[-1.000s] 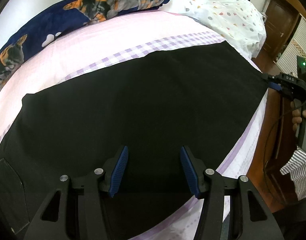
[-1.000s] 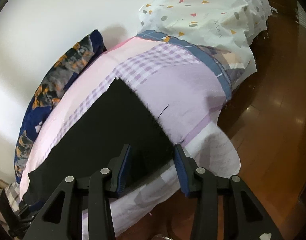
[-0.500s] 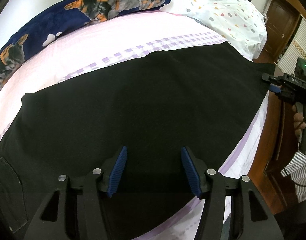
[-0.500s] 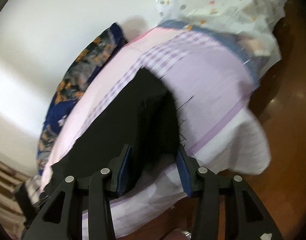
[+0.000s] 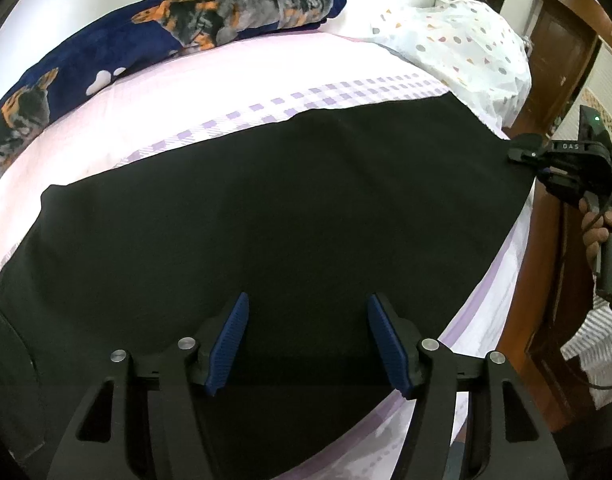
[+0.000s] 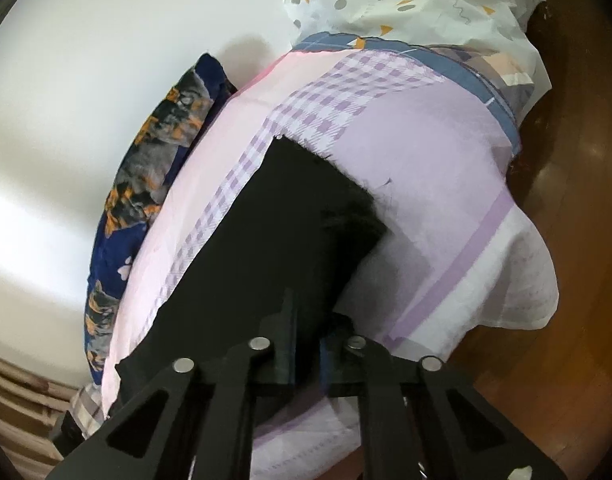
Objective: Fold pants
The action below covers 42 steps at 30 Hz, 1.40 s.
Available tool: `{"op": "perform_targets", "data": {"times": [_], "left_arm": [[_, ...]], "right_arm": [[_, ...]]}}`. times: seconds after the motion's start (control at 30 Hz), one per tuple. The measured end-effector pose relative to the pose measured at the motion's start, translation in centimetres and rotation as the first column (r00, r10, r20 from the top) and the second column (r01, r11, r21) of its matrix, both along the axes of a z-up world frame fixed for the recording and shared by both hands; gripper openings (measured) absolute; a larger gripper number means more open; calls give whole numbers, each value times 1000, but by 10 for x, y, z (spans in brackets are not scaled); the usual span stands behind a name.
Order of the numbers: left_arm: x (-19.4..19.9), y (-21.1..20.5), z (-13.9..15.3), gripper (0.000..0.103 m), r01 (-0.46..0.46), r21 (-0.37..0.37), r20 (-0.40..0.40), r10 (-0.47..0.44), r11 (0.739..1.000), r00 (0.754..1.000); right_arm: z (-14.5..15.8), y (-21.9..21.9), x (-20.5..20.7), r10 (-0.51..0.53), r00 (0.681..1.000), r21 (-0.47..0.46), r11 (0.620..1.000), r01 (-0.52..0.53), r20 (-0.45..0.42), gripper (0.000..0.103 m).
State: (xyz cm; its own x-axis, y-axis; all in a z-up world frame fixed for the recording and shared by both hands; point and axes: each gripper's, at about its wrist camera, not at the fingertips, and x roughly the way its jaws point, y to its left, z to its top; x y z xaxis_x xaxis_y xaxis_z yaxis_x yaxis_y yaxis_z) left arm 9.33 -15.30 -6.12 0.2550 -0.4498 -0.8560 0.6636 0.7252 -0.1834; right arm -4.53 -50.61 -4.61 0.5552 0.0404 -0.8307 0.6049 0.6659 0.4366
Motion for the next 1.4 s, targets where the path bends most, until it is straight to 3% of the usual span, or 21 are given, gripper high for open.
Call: {"op": "perform_targets", "data": {"times": [0.2, 0.4, 0.53, 0.7, 0.8, 0.9, 0.97, 1.1, 1.17, 1.23, 1.4], "left_arm": [[15, 33, 16, 63, -123, -109, -33, 120, 986, 992], [29, 95, 38, 63, -286, -193, -41, 283, 939, 958], [30, 135, 43, 63, -356, -214, -41, 356, 910, 934], [28, 172, 35, 63, -432, -238, -101, 421, 870, 902], [25, 180, 32, 63, -442, -247, -118, 427, 862, 897], [21, 182, 30, 63, -435, -257, -129, 416, 863, 900], [20, 181, 29, 63, -425, -276, -152, 397, 862, 905], [19, 178, 27, 63, -424, -325, -234, 362, 846, 902], [19, 177, 26, 63, -420, -346, -279, 336, 839, 900], [20, 175, 22, 63, -415, -370, -345, 291, 831, 892], [25, 170, 12, 63, -434, -404, -480, 217, 805, 850]], "right_arm": [[31, 41, 36, 131, 990, -13, 991, -130, 60, 8], [40, 118, 82, 350, 933, 22, 935, -353, 84, 8], [28, 180, 108, 509, 858, 61, 856, -513, 71, 8], [-3, 257, 116, 699, 715, 99, 713, -695, -18, 8], [-23, 285, 107, 761, 645, 118, 648, -752, -72, 8], [-28, 301, 100, 791, 602, 83, 611, -788, -109, 8], [-26, 306, 99, 805, 582, 49, 590, -806, -119, 13], [-13, 314, 97, 840, 536, 59, 542, -839, -84, 46], [-3, 313, 91, 845, 533, 59, 535, -843, -44, 47], [5, 306, 90, 827, 562, 60, 561, -825, -15, 49], [24, 261, 89, 687, 726, 35, 725, -688, 43, 51]]}}
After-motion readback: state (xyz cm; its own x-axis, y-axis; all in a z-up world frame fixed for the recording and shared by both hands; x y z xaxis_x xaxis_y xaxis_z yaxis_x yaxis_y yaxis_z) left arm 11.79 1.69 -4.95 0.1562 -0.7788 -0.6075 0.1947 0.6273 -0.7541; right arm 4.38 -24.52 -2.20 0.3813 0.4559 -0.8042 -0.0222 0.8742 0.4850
